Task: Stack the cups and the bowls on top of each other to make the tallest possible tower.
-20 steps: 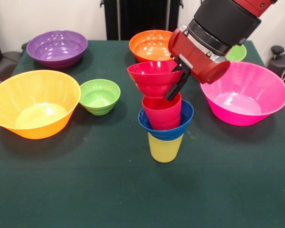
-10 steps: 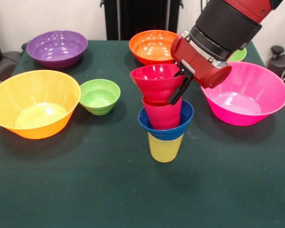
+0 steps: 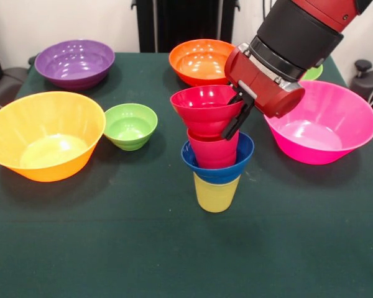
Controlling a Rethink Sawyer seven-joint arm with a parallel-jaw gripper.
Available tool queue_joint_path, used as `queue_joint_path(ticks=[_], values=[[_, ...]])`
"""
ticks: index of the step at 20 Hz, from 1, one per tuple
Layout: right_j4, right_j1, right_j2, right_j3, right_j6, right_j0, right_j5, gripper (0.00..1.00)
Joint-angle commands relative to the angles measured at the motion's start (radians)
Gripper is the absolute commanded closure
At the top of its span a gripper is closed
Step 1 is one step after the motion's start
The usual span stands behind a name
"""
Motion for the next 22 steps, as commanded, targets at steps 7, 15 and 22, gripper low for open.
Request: queue_joint_path(ticks=[7, 15, 22], values=[[-0.008, 0.027, 0.178, 0.045, 0.152, 0.008, -0.07, 1.0], [-0.004, 0.027, 0.177, 0.028, 0.153, 0.002, -0.037, 1.0], [-0.004, 0.019, 0.178, 0.033, 0.154, 0.013, -0.02, 1.0]])
